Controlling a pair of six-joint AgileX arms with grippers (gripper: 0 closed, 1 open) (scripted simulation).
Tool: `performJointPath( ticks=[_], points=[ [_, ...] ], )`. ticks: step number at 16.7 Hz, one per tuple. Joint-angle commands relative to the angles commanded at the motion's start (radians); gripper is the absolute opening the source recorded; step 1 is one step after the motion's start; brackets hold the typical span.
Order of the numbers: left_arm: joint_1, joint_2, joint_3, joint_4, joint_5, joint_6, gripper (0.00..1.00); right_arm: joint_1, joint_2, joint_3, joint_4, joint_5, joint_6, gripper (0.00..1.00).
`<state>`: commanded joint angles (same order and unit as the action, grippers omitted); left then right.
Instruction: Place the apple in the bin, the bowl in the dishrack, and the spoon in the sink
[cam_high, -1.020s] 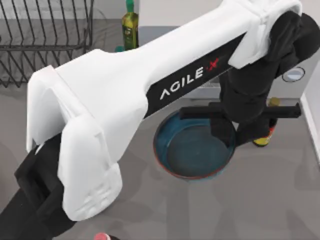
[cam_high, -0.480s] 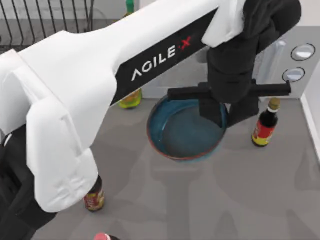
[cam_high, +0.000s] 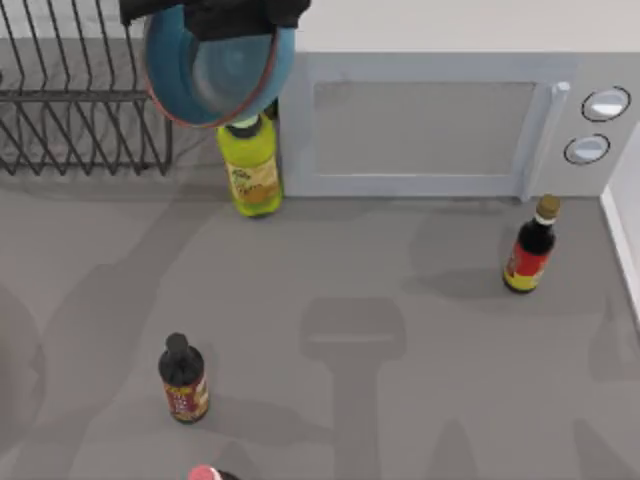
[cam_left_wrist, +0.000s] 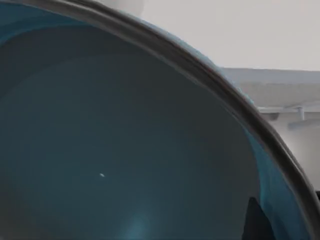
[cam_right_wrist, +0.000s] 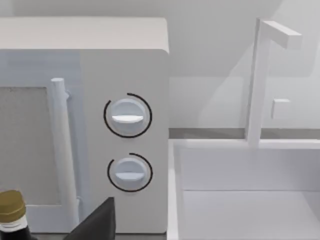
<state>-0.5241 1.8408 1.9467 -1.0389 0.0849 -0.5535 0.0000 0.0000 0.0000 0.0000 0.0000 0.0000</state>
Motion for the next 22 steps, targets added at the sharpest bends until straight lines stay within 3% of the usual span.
performJointPath(
  ticks=[5,14,17,22],
  points=[
    [0.191,-0.238,-0.216,0.193,0.024,0.139,0.00,0.000,0.000,0.000,0.000,0.000,0.000,1.00],
    [0.639,-0.861,-0.753,0.731,0.084,0.502,0.00,0.000,0.000,0.000,0.000,0.000,0.000,1.00],
    [0.701,-0.943,-0.826,0.806,0.117,0.561,0.00,0.000,0.000,0.000,0.000,0.000,0.000,1.00],
    [0.702,-0.948,-0.830,0.811,0.119,0.567,0.00,0.000,0.000,0.000,0.000,0.000,0.000,1.00]
  ],
)
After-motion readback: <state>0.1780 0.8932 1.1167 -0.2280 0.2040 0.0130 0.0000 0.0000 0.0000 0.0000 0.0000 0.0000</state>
